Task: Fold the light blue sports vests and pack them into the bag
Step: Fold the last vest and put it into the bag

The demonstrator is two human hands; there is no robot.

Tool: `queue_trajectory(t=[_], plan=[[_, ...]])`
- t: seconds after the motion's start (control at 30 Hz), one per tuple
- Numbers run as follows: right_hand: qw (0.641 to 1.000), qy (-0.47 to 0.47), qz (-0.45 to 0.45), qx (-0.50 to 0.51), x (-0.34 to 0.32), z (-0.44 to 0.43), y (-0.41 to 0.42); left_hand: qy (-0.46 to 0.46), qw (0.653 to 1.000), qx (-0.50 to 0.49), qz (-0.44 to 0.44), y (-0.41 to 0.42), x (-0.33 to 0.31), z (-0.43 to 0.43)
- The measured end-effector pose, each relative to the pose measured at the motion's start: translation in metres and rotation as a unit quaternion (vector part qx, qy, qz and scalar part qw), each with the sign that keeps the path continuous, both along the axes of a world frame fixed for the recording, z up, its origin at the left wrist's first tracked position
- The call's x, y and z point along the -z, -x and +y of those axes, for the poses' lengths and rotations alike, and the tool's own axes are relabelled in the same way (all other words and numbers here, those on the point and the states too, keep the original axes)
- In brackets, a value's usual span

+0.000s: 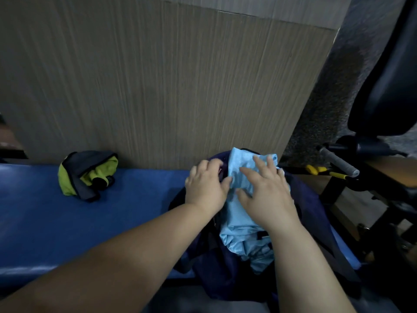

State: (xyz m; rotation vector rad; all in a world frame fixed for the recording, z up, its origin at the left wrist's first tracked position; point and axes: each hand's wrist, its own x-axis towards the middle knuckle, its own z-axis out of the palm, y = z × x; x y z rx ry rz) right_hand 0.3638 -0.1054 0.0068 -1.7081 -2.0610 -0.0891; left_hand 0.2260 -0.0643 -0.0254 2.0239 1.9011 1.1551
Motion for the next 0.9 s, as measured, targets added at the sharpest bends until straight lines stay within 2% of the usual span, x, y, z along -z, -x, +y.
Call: queue_trajectory(t=[0.07, 0.13, 0.3, 0.4, 0.53, 0.6, 0.67, 0.73, 0.8, 0.83, 0.9], plan=[[0.995, 0.088, -0.043, 0.003, 0.006, 0.006, 0.0, 0.074, 0.996, -0.007, -0.051, 0.007, 0.005, 0.01], [0.987, 0.142, -0.076, 0.0, 0.012, 0.011, 0.0, 0.111, 0.99, 0.004, -0.085, 0.011, 0.007, 0.018], [0.969, 0.218, -0.12, 0.0, 0.012, 0.017, 0.004, 0.121, 0.978, 0.015, -0.17, 0.008, -0.005, 0.026], [0.96, 0.238, -0.147, -0.002, 0.017, 0.02, 0.005, 0.096, 0.966, 0.012, -0.239, 0.005, -0.021, 0.037], [0.953, 0.254, -0.168, -0.013, 0.018, 0.023, 0.003, 0.091, 0.953, 0.035, -0.289, -0.004, -0.032, 0.041], [0.954, 0.255, -0.154, -0.025, 0.016, 0.023, 0.002, 0.114, 0.943, 0.075, -0.303, -0.011, -0.03, 0.035], [0.964, 0.245, -0.096, -0.04, 0.018, 0.025, -0.001, 0.117, 0.936, 0.117, -0.311, -0.017, -0.025, 0.024], [0.976, 0.211, 0.042, -0.04, 0.015, 0.022, -0.007, 0.087, 0.953, 0.155, -0.247, -0.017, -0.013, 0.016], [0.967, 0.138, 0.212, 0.0, 0.01, 0.016, -0.016, 0.089, 0.966, 0.207, -0.125, -0.017, 0.002, 0.008], [0.963, 0.105, 0.248, 0.02, 0.008, 0.013, -0.021, 0.107, 0.966, 0.226, -0.063, -0.018, 0.009, 0.005], [0.973, 0.117, 0.195, 0.037, 0.005, 0.009, -0.025, 0.158, 0.957, 0.238, 0.051, -0.019, 0.023, 0.002]])
